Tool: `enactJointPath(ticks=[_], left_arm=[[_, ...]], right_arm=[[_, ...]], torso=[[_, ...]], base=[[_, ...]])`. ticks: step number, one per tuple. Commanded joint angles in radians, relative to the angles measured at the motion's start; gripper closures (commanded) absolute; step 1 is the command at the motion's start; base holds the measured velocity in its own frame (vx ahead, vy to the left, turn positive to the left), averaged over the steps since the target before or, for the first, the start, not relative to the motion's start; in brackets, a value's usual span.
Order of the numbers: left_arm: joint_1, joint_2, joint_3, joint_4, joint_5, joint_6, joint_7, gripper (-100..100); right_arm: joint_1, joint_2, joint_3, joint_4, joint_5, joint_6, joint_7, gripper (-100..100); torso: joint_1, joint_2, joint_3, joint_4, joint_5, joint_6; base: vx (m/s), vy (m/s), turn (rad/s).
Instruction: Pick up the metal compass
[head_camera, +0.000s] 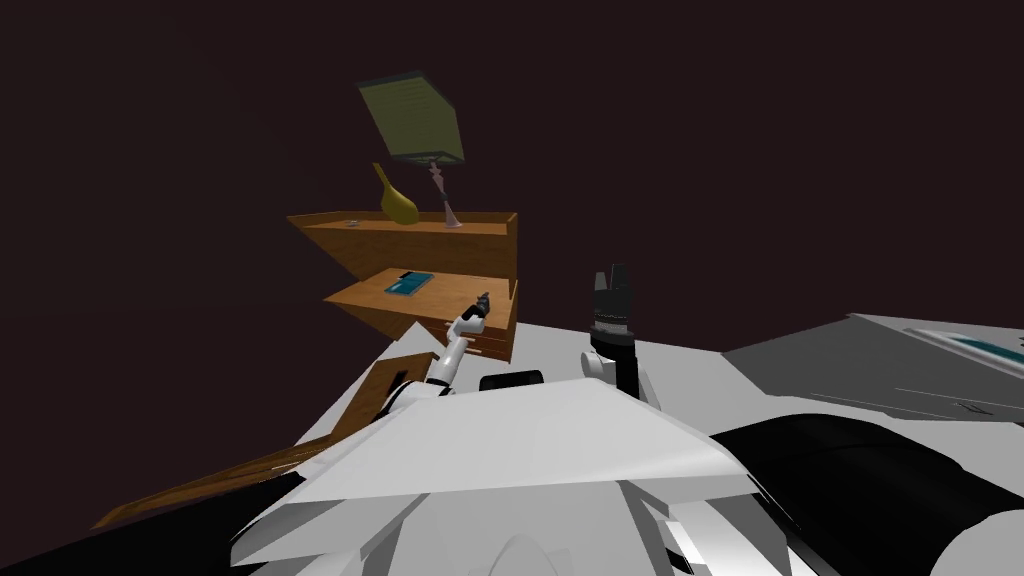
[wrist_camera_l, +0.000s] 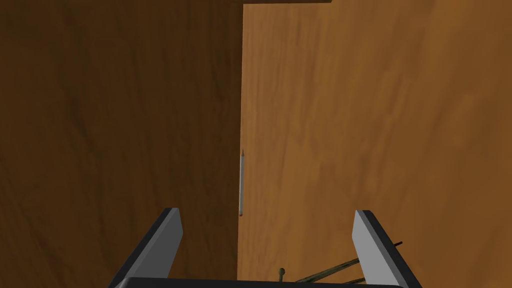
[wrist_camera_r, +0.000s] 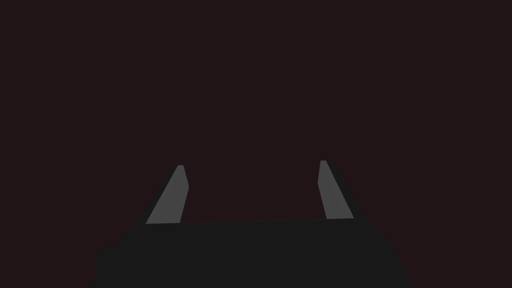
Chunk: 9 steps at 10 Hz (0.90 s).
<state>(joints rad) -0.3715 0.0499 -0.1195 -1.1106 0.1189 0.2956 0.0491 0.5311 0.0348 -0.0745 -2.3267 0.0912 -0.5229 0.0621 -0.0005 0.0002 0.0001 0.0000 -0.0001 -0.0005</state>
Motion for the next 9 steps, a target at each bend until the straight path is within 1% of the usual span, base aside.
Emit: enactJointPath(ticks=[1, 2, 3, 4, 5, 6, 7, 8, 9], left_arm=[[-0.05, -0.006, -0.01, 0.05, 0.026, -0.035, -0.014, -100], [-0.073, -0.006, -0.01, 0.087, 0.026, -0.035, -0.014, -100], [-0.073, -0.006, -0.01, 0.114, 0.026, -0.035, -0.014, -100], [-0.114, -0.009, -0.022, 0.139, 0.056, -0.072, -0.028, -100], [-0.126, -0.009, -0.022, 0.143, 0.056, -0.072, -0.028, -100], [-0.148, -0.009, -0.022, 0.161, 0.056, -0.072, -0.028, -100], [-0.148, -0.009, -0.022, 0.198, 0.056, -0.072, -0.028, -100], [-0.148, -0.009, -0.022, 0.222, 0.056, -0.072, -0.028, -100], [-0.206, -0.012, -0.033, 0.264, 0.086, -0.11, -0.041, -100]], right_arm=[[0.0, 0.0, 0.0, 0.0, 0.0, 0.0, 0.0, 0], [0.0, 0.0, 0.0, 0.0, 0.0, 0.0, 0.0, 0], [0.0, 0.0, 0.0, 0.0, 0.0, 0.0, 0.0, 0], [0.0, 0.0, 0.0, 0.0, 0.0, 0.0, 0.0, 0], [0.0, 0.0, 0.0, 0.0, 0.0, 0.0, 0.0, 0], [0.0, 0.0, 0.0, 0.0, 0.0, 0.0, 0.0, 0], [0.0, 0.0, 0.0, 0.0, 0.0, 0.0, 0.0, 0], [0.0, 0.0, 0.0, 0.0, 0.0, 0.0, 0.0, 0], [0.0, 0.0, 0.0, 0.0, 0.0, 0.0, 0.0, 0]], torso=[[0.0, 0.0, 0.0, 0.0, 0.0, 0.0], [0.0, 0.0, 0.0, 0.0, 0.0, -0.001], [0.0, 0.001, 0.0, 0.0, 0.0, 0.0], [0.0, 0.001, 0.0, 0.0, 0.0, 0.0], [0.0, 0.001, 0.001, 0.0, 0.0, -0.001], [-0.001, 0.001, 0.001, 0.0, 0.0, 0.0], [-0.001, 0.001, 0.0, 0.0, 0.0, 0.0], [0.0, 0.0, 0.0, 0.0, 0.0, 0.0], [0.0, 0.0, 0.0, 0.0, 0.0, 0.0]], base=[[-0.019, -0.002, 0.199], [-0.025, -0.005, 0.097], [-0.013, -0.003, -0.023], [-0.027, -0.003, 0.192], [-0.027, -0.009, 0.102], [-0.013, -0.005, -0.015], [-0.002, 0.0, -0.02], [0.0, 0.0, 0.0], [-0.021, 0.003, 0.179]])
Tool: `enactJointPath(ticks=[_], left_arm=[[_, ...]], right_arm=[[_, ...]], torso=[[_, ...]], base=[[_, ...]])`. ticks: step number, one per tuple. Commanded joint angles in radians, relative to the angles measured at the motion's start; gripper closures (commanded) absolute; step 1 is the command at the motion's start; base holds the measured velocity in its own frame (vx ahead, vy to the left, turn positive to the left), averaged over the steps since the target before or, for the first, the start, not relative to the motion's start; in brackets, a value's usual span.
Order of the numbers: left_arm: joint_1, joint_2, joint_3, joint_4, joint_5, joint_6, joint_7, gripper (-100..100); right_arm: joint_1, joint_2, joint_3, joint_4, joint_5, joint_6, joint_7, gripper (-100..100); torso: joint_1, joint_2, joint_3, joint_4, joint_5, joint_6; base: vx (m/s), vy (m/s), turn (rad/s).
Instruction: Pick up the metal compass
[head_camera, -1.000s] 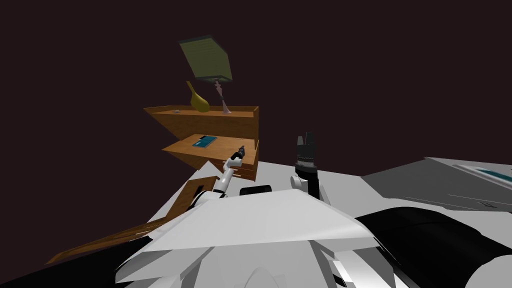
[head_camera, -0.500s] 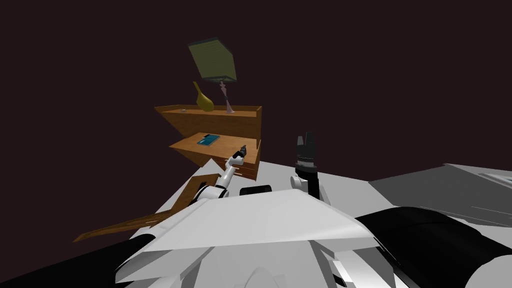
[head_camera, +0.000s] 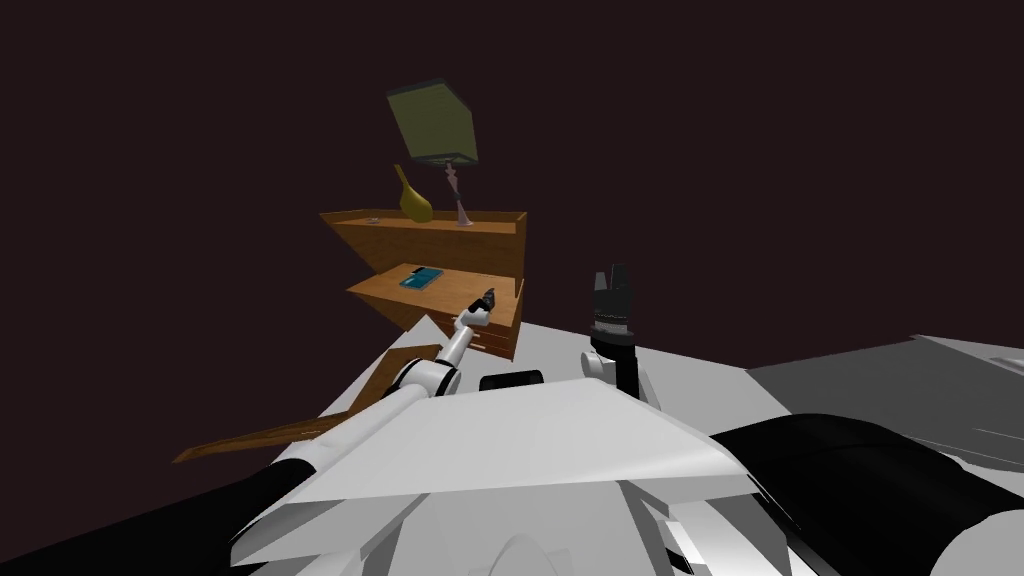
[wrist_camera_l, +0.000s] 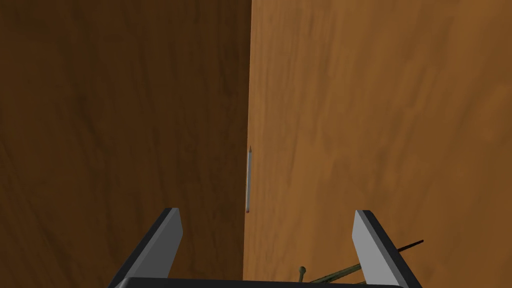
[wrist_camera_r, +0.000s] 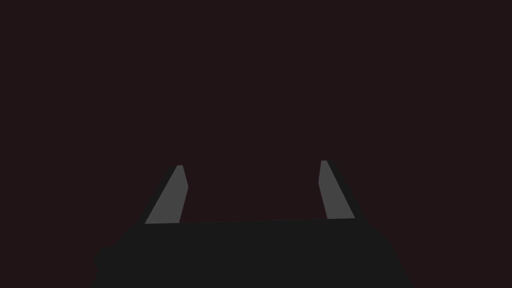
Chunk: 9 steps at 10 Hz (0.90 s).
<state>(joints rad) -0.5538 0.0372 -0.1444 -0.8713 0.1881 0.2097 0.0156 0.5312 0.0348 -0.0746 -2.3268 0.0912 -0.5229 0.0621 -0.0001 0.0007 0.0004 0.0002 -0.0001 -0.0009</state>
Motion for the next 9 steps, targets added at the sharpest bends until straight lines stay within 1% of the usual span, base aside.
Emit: enactJointPath(ticks=[1, 2, 3, 4, 5, 6, 7, 9], left_arm=[[-0.041, 0.001, -0.008, 0.05, 0.017, -0.024, -0.008, -100], [-0.041, 0.001, -0.008, 0.089, 0.017, -0.024, -0.008, -100], [-0.097, -0.001, -0.02, 0.132, 0.047, -0.061, -0.021, -100], [-0.116, -0.001, -0.02, 0.185, 0.047, -0.061, -0.021, -100], [-0.116, -0.001, -0.02, 0.195, 0.047, -0.061, -0.021, -100], [-0.155, -0.004, -0.031, 0.222, 0.077, -0.099, -0.035, -100], [-0.189, -0.004, -0.031, 0.262, 0.077, -0.099, -0.035, -100], [-0.191, -0.004, -0.031, 0.301, 0.077, -0.099, -0.035, -100]], right_arm=[[0.0, 0.0, 0.0, 0.0, 0.0, 0.0, 0.0, 0], [0.0, 0.0, 0.0, 0.0, 0.0, 0.0, 0.0, 0], [0.0, 0.0, 0.0, 0.0, 0.0, 0.0, 0.0, 0], [0.0, 0.0, 0.0, 0.0, 0.0, 0.0, 0.0, 0], [0.0, 0.0, 0.0, 0.0, 0.0, 0.0, 0.0, 0], [0.0, 0.0, 0.0, 0.0, 0.0, 0.0, 0.0, 0], [0.0, 0.0, 0.0, 0.0, 0.0, 0.0, 0.0, 0], [0.0, 0.0, 0.0, 0.0, 0.0, 0.0, 0.0, 0]], torso=[[0.0, 0.0, 0.0, 0.0, 0.0, 0.0], [0.0, 0.001, 0.0, 0.0, 0.0, 0.001], [-0.001, 0.0, 0.0, 0.0, 0.0, 0.001], [-0.001, 0.0, 0.0, 0.0, 0.0, 0.0], [-0.001, 0.001, 0.0, 0.0, 0.0, 0.0], [-0.001, 0.0, 0.0, 0.0, 0.0, 0.001], [0.0, 0.001, 0.0, 0.0, 0.0, 0.0], [-0.001, 0.0, 0.0, 0.0, 0.0, 0.001]], base=[[-0.028, -0.003, 0.112], [-0.014, -0.006, -0.009], [-0.027, -0.006, 0.154], [-0.029, -0.007, 0.12], [-0.014, -0.003, 0.001], [-0.024, -0.001, 0.152], [-0.024, -0.003, 0.106], [-0.008, 0.0, -0.005]])
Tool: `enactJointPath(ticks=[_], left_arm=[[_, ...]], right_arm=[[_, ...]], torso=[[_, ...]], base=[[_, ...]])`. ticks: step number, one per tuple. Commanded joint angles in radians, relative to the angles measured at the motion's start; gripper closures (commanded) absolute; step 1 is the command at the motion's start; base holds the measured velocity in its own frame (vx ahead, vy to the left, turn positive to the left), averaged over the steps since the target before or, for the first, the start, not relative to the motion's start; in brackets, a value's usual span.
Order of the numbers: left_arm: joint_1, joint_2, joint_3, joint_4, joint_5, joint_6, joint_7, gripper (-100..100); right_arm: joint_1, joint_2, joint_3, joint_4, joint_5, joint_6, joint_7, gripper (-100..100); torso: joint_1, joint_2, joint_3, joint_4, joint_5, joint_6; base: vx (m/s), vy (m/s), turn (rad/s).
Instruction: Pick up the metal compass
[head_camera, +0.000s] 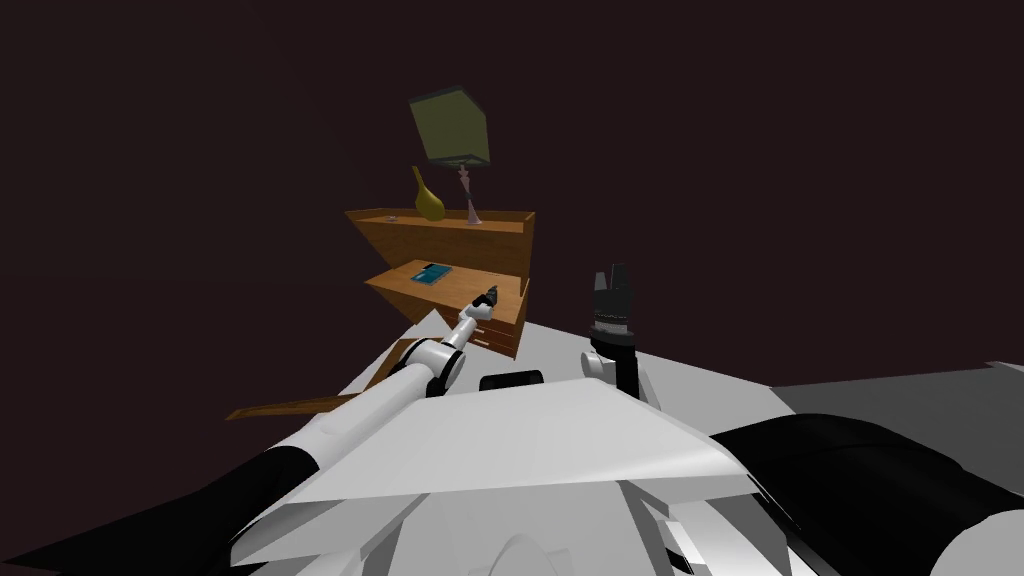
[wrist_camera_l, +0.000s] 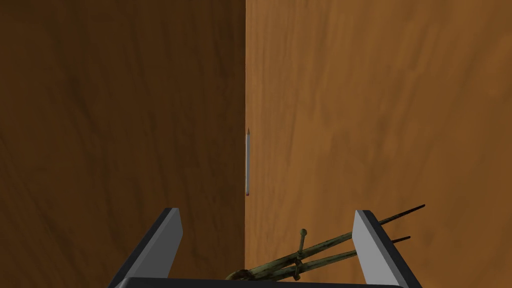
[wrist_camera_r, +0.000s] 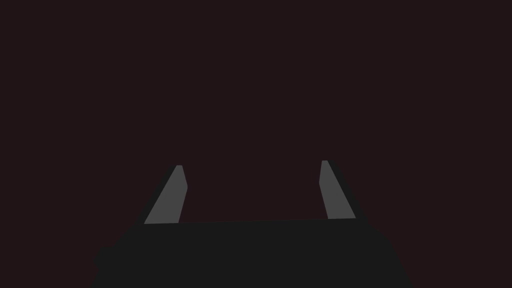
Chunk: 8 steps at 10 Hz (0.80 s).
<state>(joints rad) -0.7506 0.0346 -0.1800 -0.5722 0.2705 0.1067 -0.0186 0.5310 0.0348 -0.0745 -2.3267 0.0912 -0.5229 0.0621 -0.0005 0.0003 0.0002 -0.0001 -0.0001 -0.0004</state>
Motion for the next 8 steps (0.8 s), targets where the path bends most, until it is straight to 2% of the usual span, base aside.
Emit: enactJointPath(ticks=[1, 2, 6, 7, 8], left_arm=[[0.0, 0.0, 0.0, 0.0, 0.0, 0.0, 0.0, -100], [-0.002, 0.001, -0.001, 0.006, 0.002, -0.003, 0.001, 100], [-0.002, 0.001, -0.001, 0.005, 0.002, -0.003, 0.0, 100], [-0.002, 0.001, -0.001, 0.005, 0.001, -0.003, 0.0, 0], [0.048, 0.001, 0.016, -0.045, -0.035, 0.042, 0.013, 100]], right_arm=[[0.0, 0.0, 0.0, 0.0, 0.0, 0.0, 0.0, 0], [0.0, 0.0, 0.0, 0.0, 0.0, 0.0, 0.0, 0], [0.0, 0.0, 0.0, 0.0, 0.0, 0.0, 0.0, 0], [0.0, 0.0, 0.0, 0.0, 0.0, 0.0, 0.0, 0], [0.0, 0.0, 0.0, 0.0, 0.0, 0.0, 0.0, 0]], torso=[[0.0, 0.0, 0.0, 0.0, 0.0, 0.0], [0.0, 0.0, 0.0, 0.0, 0.0, 0.0], [0.0, 0.0, 0.0, 0.0, 0.0, 0.0], [0.0, 0.0, 0.0, 0.0, 0.0, 0.0], [0.0, 0.0, 0.0, 0.0, 0.0, 0.0]], base=[[0.0, 0.0, 0.0], [0.0, 0.0, 0.0], [0.001, 0.0, -0.001], [0.0, 0.0, 0.0], [0.032, -0.001, -0.237]])
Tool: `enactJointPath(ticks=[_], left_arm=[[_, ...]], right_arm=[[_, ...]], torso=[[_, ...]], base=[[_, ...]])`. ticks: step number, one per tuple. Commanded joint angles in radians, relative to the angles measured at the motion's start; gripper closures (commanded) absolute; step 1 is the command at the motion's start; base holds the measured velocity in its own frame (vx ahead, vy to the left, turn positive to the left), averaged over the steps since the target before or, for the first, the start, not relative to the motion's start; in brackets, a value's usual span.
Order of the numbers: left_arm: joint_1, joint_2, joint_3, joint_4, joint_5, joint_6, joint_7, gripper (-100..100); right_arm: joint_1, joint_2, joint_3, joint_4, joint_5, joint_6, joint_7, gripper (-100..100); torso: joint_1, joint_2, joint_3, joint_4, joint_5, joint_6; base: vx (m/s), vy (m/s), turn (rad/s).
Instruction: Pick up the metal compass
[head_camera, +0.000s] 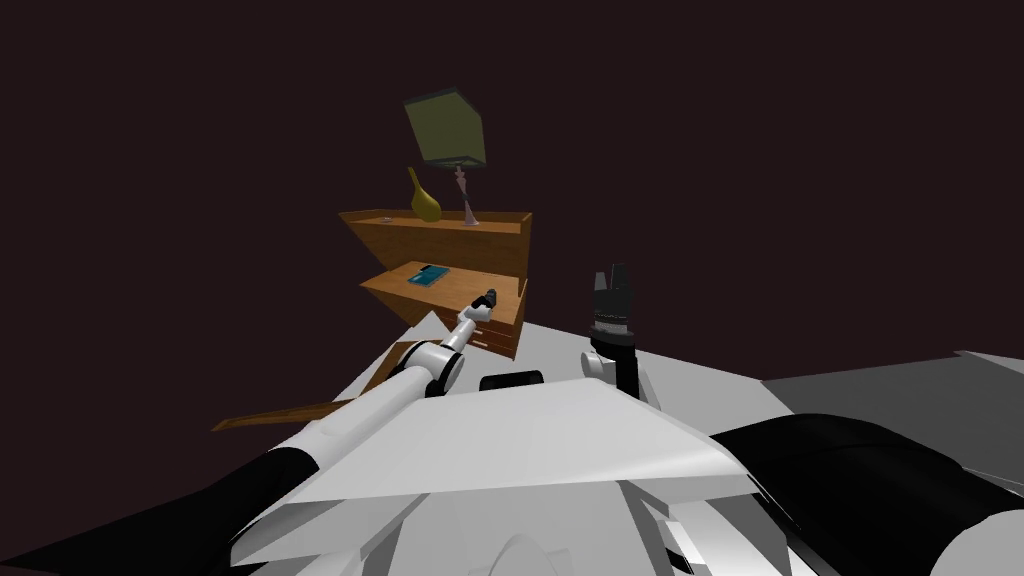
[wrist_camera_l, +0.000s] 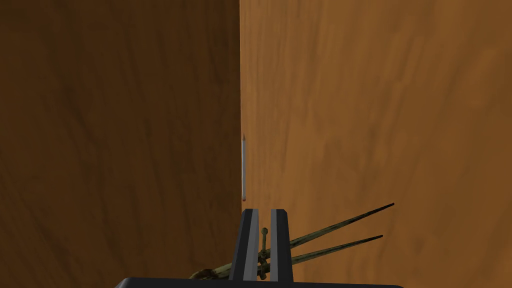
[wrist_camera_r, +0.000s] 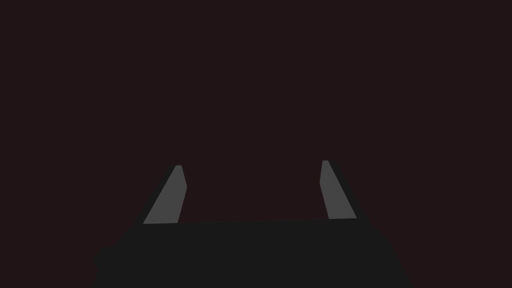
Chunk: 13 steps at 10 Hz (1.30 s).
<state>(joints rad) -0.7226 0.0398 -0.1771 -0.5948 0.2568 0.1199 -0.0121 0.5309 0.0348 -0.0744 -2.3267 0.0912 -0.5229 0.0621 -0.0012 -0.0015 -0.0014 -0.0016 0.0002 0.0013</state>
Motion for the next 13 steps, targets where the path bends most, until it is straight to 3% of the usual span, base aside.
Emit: enactJointPath(ticks=[1, 2, 3, 5, 6, 7, 9, 10, 12, 13], left_arm=[[0.05, -0.004, 0.013, -0.05, -0.022, 0.028, 0.006, 100], [0.094, -0.001, 0.024, -0.106, -0.052, 0.066, 0.02, 100], [0.122, -0.001, 0.024, -0.14, -0.052, 0.066, 0.02, 100], [0.128, -0.001, 0.024, -0.188, -0.052, 0.066, 0.02, 100], [0.172, 0.001, 0.036, -0.213, -0.082, 0.103, 0.034, 100], [0.203, 0.001, 0.036, -0.251, -0.082, 0.103, 0.034, 100], [0.203, 0.001, 0.036, -0.294, -0.082, 0.103, 0.034, 100], [0.249, 0.004, 0.047, -0.335, -0.112, 0.141, 0.047, 100], [0.278, 0.004, 0.047, -0.4, -0.112, 0.141, 0.047, 100], [0.325, 0.006, 0.059, -0.433, -0.142, 0.178, 0.061, 100]], right_arm=[[0.0, 0.0, 0.0, 0.0, 0.0, 0.0, 0.0, 0], [0.0, 0.0, 0.0, 0.0, 0.0, 0.0, 0.0, 0], [0.0, 0.0, 0.0, 0.0, 0.0, 0.0, 0.0, 0], [0.0, 0.0, 0.0, 0.0, 0.0, 0.0, 0.0, 0], [0.0, 0.0, 0.0, 0.0, 0.0, 0.0, 0.0, 0], [0.0, 0.0, 0.0, 0.0, 0.0, 0.0, 0.0, 0], [0.0, 0.0, 0.0, 0.0, 0.0, 0.0, 0.0, 0], [0.0, 0.0, 0.0, 0.0, 0.0, 0.0, 0.0, 0], [0.0, 0.0, 0.0, 0.0, 0.0, 0.0, 0.0, 0], [0.0, 0.0, 0.0, 0.0, 0.0, 0.0, 0.0, 0]], torso=[[0.0, 0.0, 0.0, 0.0, 0.0, 0.0], [0.001, -0.001, 0.0, 0.0, 0.0, -0.002], [0.001, -0.001, -0.001, 0.0, 0.0, -0.001], [0.0, -0.001, -0.002, -0.003, 0.0, -0.001], [0.0, -0.001, -0.002, -0.002, 0.0, -0.001], [0.0, -0.002, -0.003, -0.004, 0.001, 0.0], [0.0, -0.002, -0.004, -0.005, 0.001, -0.001], [0.0, -0.002, -0.003, -0.005, 0.001, -0.001], [0.001, -0.003, -0.005, -0.006, 0.001, -0.001], [0.001, -0.003, -0.004, -0.005, 0.001, -0.002]], base=[[0.033, 0.006, -0.095], [0.036, 0.005, -0.142], [0.037, 0.012, -0.077], [0.003, 0.001, 0.013], [0.02, -0.001, -0.175], [0.029, 0.004, -0.119], [0.006, 0.001, 0.012], [0.022, 0.004, -0.181], [0.017, 0.005, -0.057], [0.027, -0.001, -0.141]])
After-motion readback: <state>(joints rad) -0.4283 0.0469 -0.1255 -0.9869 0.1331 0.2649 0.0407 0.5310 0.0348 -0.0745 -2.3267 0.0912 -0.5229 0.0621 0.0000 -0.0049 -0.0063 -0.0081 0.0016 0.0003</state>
